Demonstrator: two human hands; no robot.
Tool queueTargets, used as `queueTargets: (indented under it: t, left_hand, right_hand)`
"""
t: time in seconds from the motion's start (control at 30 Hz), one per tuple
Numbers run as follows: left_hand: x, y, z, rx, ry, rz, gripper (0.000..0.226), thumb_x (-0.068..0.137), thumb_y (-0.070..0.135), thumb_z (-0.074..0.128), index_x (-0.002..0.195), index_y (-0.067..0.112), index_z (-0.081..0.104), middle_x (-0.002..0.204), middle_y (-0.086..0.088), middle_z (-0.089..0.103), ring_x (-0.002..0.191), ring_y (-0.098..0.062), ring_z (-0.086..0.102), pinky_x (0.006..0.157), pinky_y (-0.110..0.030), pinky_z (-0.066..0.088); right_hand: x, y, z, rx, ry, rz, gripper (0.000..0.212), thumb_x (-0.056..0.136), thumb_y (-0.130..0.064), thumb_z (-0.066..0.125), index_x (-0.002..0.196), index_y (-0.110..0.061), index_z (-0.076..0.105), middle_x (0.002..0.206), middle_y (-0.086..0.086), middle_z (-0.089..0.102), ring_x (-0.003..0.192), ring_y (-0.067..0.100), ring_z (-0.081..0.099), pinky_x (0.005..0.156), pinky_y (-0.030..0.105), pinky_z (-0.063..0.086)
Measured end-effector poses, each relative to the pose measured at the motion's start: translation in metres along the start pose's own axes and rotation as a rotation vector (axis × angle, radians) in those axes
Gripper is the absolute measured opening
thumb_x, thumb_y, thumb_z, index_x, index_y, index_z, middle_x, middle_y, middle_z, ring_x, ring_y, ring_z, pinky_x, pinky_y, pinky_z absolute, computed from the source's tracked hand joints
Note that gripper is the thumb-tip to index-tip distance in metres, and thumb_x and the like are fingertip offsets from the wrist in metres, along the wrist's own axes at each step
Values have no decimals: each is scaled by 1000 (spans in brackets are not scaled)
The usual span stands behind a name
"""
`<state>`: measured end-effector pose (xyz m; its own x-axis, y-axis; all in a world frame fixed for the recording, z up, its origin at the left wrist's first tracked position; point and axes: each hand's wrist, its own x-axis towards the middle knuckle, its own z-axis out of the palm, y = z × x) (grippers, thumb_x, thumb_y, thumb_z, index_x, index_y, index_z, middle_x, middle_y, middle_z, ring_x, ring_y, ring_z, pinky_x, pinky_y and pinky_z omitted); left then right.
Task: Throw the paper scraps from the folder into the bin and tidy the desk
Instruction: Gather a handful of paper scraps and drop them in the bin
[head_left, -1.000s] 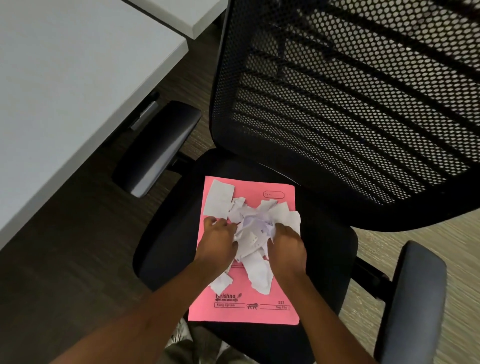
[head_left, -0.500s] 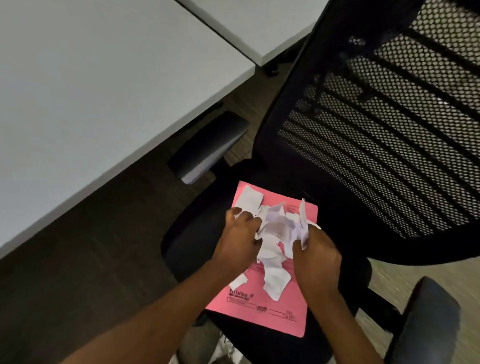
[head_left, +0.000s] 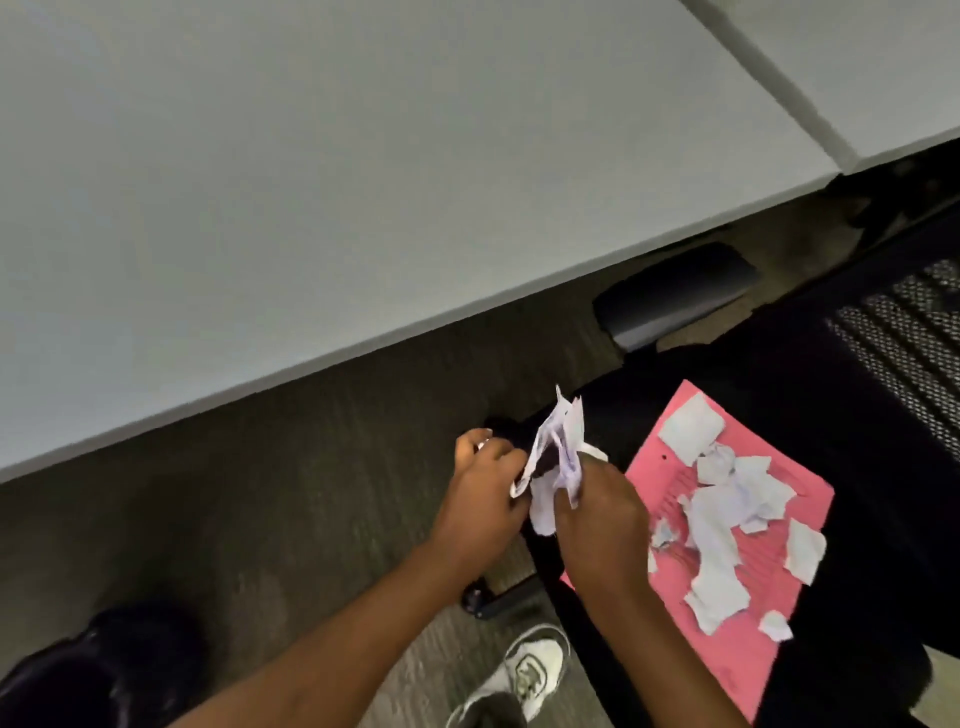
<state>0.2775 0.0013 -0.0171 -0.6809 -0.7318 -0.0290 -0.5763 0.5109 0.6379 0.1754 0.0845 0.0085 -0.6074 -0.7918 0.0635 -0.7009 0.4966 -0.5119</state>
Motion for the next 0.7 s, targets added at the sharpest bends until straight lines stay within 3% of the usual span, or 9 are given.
queueTargets:
  t: [0.1, 0.17, 0.27, 0.4, 0.5, 0.6, 0.7]
  left_hand:
    - [-37, -48, -37, -28, 45, -41, 22, 83, 22, 48, 75, 7, 63, 75, -8, 61, 86, -32, 57, 101, -40, 32]
    - [-64, -81, -61, -59, 111, -45, 9, 77, 13, 57, 75, 7, 63, 74, -9, 62, 82, -31, 58, 99, -40, 32]
    - [-112, -133, -97, -101, 247, -78, 3, 69, 5, 62, 72, 7, 63, 69, -8, 63, 73, -26, 58, 95, -39, 33]
    - [-195, -215, -141, -130, 381, -214, 6, 76, 2, 66, 81, 6, 68, 80, -9, 67, 84, -27, 60, 98, -43, 32]
    - [-270, -284, -165, -138, 437, -335, 11, 82, 8, 63, 91, 8, 70, 90, -6, 68, 98, -29, 56, 103, -30, 27]
    - [-338, -355, -181, -119, 499, -473, 9, 82, 9, 66, 91, 11, 69, 87, -3, 66, 101, -28, 51, 96, -14, 21]
    - [-403, -419, -184, -112, 514, -565, 5, 80, 8, 66, 84, 11, 67, 79, -1, 63, 94, -26, 50, 90, -17, 25]
  right_hand:
    - [-23, -58, 37, 68, -36, -113, 30, 81, -28, 46, 79, -4, 64, 70, 11, 65, 62, 30, 62, 58, 35, 53]
    - [-43, -100, 62, 79, -58, -197, 31, 82, -27, 44, 80, -4, 64, 72, 11, 66, 62, 29, 62, 57, 33, 53]
    - [-78, -164, 101, 75, -54, -327, 23, 83, -18, 50, 86, -3, 67, 76, 10, 68, 66, 27, 65, 62, 31, 54]
    - [-137, -250, 163, 99, -49, -464, 10, 74, 8, 68, 81, 0, 68, 72, 13, 69, 62, 30, 65, 60, 36, 57]
    - [-190, -313, 219, 148, -117, -496, 19, 65, 13, 75, 75, 0, 67, 67, 13, 68, 56, 30, 64, 54, 34, 55]
    - [-245, -369, 282, 238, -227, -511, 8, 71, 6, 72, 77, 1, 69, 71, 15, 70, 61, 32, 66, 57, 37, 57]
    - [-299, -404, 346, 282, -396, -462, 9, 79, -5, 63, 85, -1, 69, 78, 13, 71, 69, 32, 67, 62, 31, 53]
